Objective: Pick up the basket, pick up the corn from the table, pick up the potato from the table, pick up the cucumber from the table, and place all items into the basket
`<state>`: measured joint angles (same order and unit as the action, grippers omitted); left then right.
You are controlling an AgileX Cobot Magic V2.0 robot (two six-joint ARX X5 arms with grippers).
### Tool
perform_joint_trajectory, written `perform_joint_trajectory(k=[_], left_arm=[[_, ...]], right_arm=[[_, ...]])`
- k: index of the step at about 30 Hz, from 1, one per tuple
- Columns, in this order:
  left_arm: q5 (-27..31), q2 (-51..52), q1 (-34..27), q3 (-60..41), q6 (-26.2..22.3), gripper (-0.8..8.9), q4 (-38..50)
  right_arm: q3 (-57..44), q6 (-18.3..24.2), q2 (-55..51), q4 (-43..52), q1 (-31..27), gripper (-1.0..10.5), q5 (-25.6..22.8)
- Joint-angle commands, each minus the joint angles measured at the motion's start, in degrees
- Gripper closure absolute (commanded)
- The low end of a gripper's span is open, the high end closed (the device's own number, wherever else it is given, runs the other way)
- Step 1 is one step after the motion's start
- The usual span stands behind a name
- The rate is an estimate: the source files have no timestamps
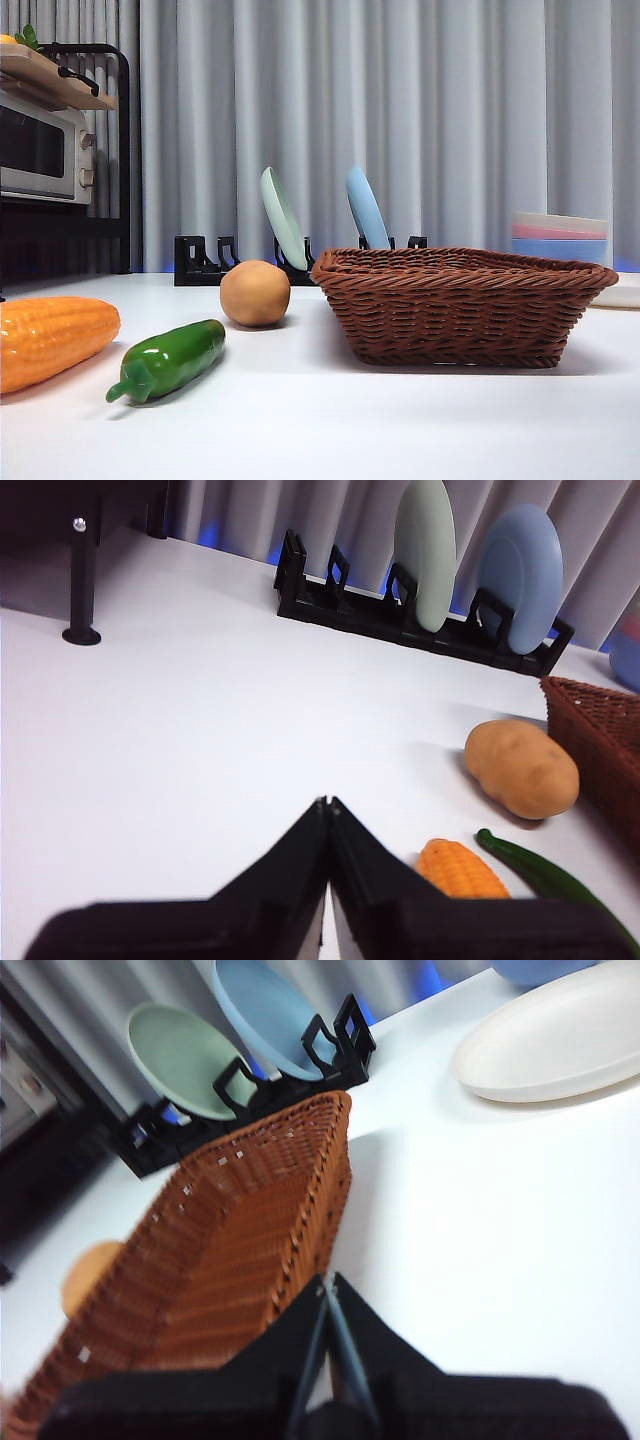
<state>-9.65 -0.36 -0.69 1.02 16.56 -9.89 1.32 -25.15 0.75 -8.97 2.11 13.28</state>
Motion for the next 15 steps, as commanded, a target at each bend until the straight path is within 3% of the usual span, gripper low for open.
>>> perform_joint_trajectory(k=[1, 9, 15], left_arm=[[-1.27, 0.13, -0.02, -0.79, 1.92, 8.18, 0.98], [-0.98, -0.63, -0.04, 2.80, 1.92, 8.19, -1.99], [-1.11, -6.69, -0.04, 10.21, 1.88, 8.19, -4.87]], right_arm=[[-0.70, -5.35, 0.00, 1.40, -0.13, 9.6, -0.13], [3.56, -5.90, 1.84, 1.84, -0.22, 9.6, -0.20], [9.86, -4.35, 11.98, 1.84, -0.22, 9.6, -0.07]])
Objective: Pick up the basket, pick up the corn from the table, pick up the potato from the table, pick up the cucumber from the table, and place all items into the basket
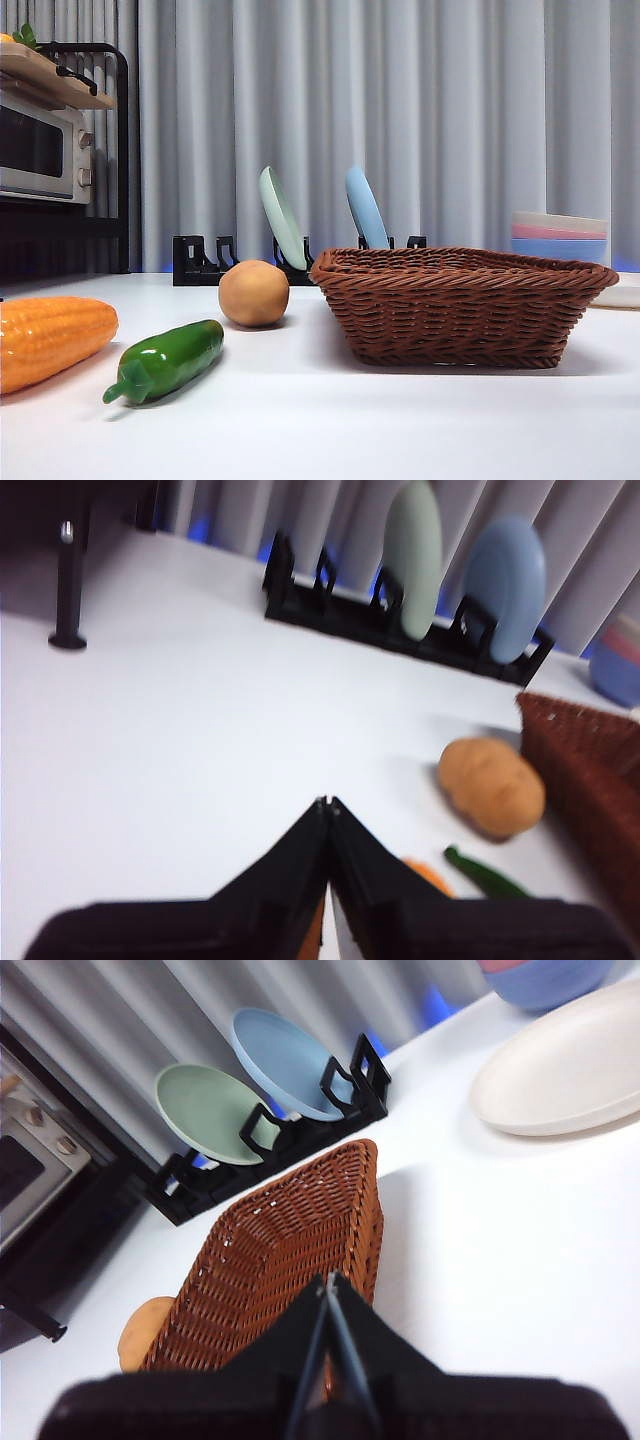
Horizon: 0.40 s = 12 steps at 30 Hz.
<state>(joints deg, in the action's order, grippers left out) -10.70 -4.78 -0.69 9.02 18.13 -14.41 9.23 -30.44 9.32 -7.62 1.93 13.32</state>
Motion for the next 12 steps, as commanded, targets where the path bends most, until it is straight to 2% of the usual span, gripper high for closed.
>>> perform_joint_trajectory(k=[1, 6, 12], left_arm=[[-0.15, -4.15, -0.04, 3.96, 0.24, 8.19, -0.50], [-1.11, -11.82, -0.02, 10.97, -0.39, 8.19, -0.50], [-7.02, -22.25, -0.02, 18.73, -4.63, 8.19, -1.64]], right_arm=[[3.56, 2.03, 6.14, 0.48, -0.04, 9.6, -0.11], [11.08, 7.78, 17.55, 0.24, -0.04, 9.6, 0.26], [20.74, 14.60, 32.11, -2.47, -0.04, 9.6, 0.33]])
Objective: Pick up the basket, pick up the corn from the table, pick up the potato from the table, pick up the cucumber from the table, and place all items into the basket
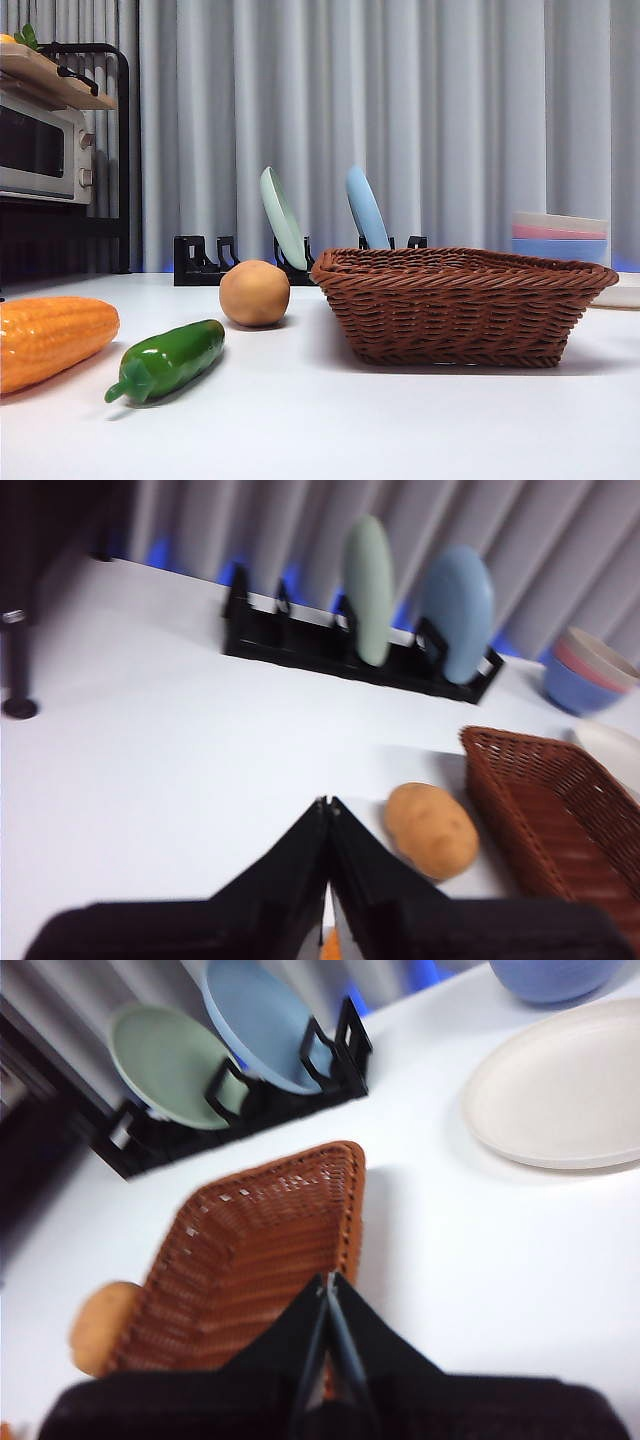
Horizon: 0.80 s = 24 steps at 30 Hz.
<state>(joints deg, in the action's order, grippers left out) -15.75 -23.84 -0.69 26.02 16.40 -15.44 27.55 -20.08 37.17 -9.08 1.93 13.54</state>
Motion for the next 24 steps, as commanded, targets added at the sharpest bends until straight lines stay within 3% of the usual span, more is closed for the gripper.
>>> perform_joint_trajectory(k=[1, 4, 8, 12, 13, 17, 24], left_arm=[[-3.08, -5.07, -0.02, 2.93, -3.34, 8.19, -1.16], [-6.60, -10.64, -0.02, 6.08, -4.48, 8.19, -3.34], [-12.09, -17.92, -0.02, 9.66, -6.10, 8.18, -6.45], [-16.52, -23.21, -0.02, 11.96, -6.14, 8.10, -7.54], [-17.57, -24.24, -0.02, 12.46, -6.14, 7.83, -7.61], [-18.51, -26.45, 0.00, 13.81, -5.86, 4.77, -7.58], [-18.82, -26.82, 0.02, 15.39, -5.64, 4.64, -7.37]], right_arm=[[4.20, 5.09, 6.69, -2.12, -0.04, 9.6, 0.13], [9.68, 8.00, 13.20, -7.17, -0.04, 9.6, 0.63], [16.87, 13.94, 20.90, -14.95, -0.04, 9.6, 6.78], [21.86, 16.06, 26.25, -19.02, -0.04, 9.2, 12.02], [22.69, 16.09, 27.12, -19.32, -0.02, 8.7, 12.35], [24.63, 15.98, 29.57, -19.30, 0.00, 6.1, 12.02], [29.48, 16.04, 37.48, -19.34, 0.81, 6.0, 11.87]])
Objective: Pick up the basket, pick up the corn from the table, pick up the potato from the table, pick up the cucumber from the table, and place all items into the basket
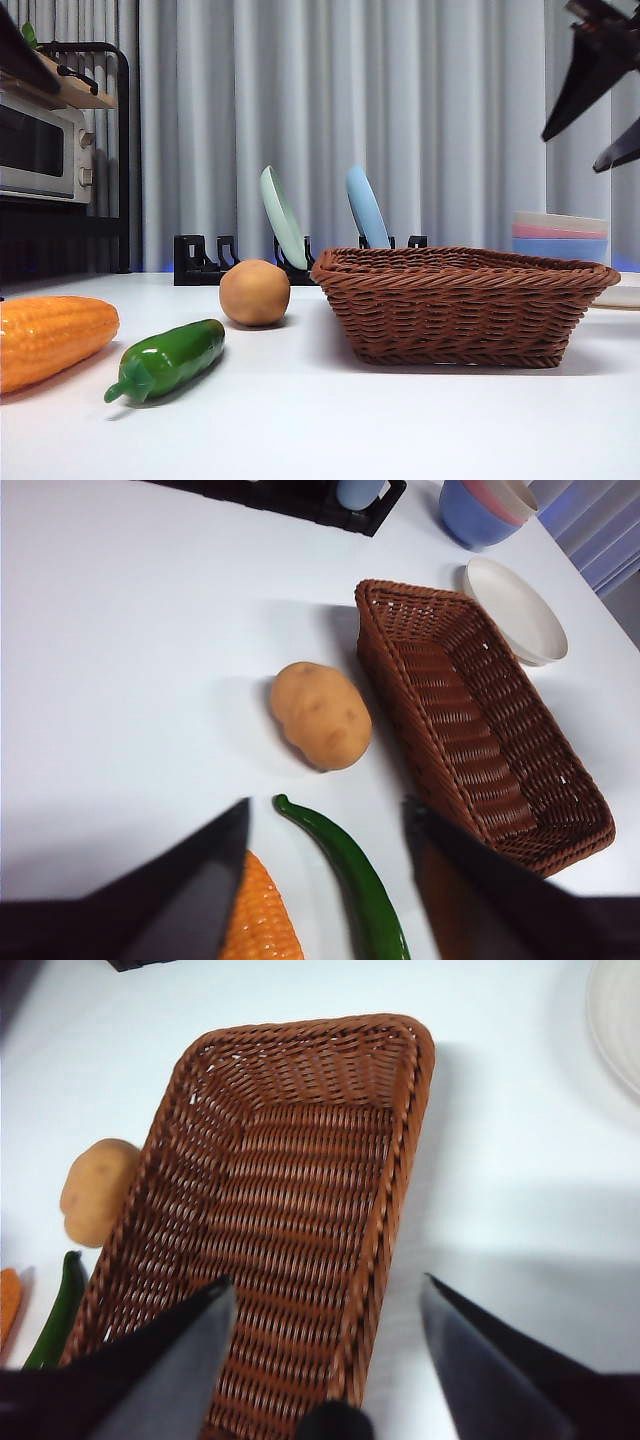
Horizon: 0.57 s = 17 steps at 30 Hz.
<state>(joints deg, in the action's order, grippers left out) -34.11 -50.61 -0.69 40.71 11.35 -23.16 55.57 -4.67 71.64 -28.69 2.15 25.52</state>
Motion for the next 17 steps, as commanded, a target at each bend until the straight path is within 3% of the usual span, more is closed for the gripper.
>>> perform_joint_trajectory(k=[1, 15, 17], left_arm=[[-0.48, -0.04, 0.02, 0.94, -0.55, 4.64, 0.35], [-0.44, -0.04, 0.02, 2.14, -0.48, 4.64, -3.65], [-0.42, -0.04, 0.02, 2.14, -0.46, 4.64, -3.67]], right_arm=[[2.62, 0.66, 5.07, 0.02, 1.03, 6.0, -0.11], [10.34, 0.48, 27.23, -0.55, 5.92, 6.0, -3.34], [10.32, 0.44, 28.79, -0.55, 5.92, 7.0, -3.32]])
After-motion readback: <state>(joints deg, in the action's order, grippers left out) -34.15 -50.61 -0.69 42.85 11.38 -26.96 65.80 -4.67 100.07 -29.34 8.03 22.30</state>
